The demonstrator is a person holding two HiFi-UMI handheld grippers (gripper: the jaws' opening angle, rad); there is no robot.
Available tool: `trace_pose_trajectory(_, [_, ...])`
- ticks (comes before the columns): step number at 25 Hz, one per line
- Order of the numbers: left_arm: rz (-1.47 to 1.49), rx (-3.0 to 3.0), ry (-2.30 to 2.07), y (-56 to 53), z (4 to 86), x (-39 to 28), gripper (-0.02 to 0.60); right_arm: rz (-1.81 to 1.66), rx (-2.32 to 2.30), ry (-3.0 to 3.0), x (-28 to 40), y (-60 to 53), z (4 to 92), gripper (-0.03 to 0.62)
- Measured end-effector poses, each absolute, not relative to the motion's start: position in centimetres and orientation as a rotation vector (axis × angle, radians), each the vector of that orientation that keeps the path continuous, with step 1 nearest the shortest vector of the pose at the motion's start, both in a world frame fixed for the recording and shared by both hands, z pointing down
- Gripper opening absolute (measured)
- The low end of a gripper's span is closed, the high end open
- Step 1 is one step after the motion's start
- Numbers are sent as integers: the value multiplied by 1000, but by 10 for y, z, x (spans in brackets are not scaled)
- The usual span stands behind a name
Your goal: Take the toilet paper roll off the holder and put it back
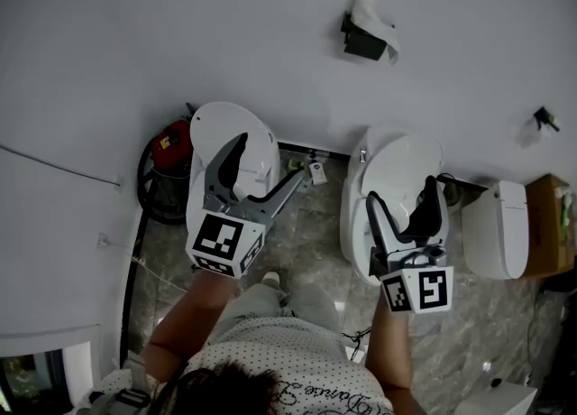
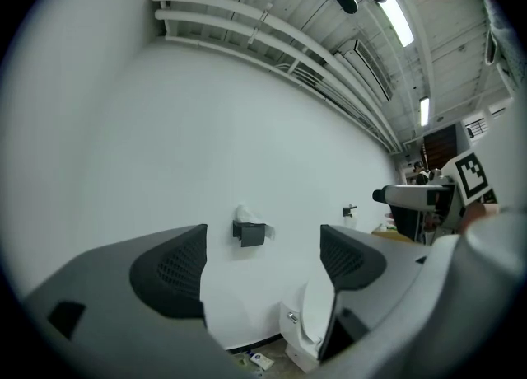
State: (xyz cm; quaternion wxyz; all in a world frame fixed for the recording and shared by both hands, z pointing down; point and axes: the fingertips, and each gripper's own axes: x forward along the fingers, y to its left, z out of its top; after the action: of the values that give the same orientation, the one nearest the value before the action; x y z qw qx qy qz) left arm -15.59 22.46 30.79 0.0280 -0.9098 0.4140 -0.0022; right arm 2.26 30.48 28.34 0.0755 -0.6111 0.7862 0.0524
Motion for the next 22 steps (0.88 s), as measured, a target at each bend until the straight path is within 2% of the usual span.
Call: trace_pose_trajectory(22, [23, -2673, 1543, 25, 297, -29, 413, 159, -1539, 2537, 151, 62, 269, 451])
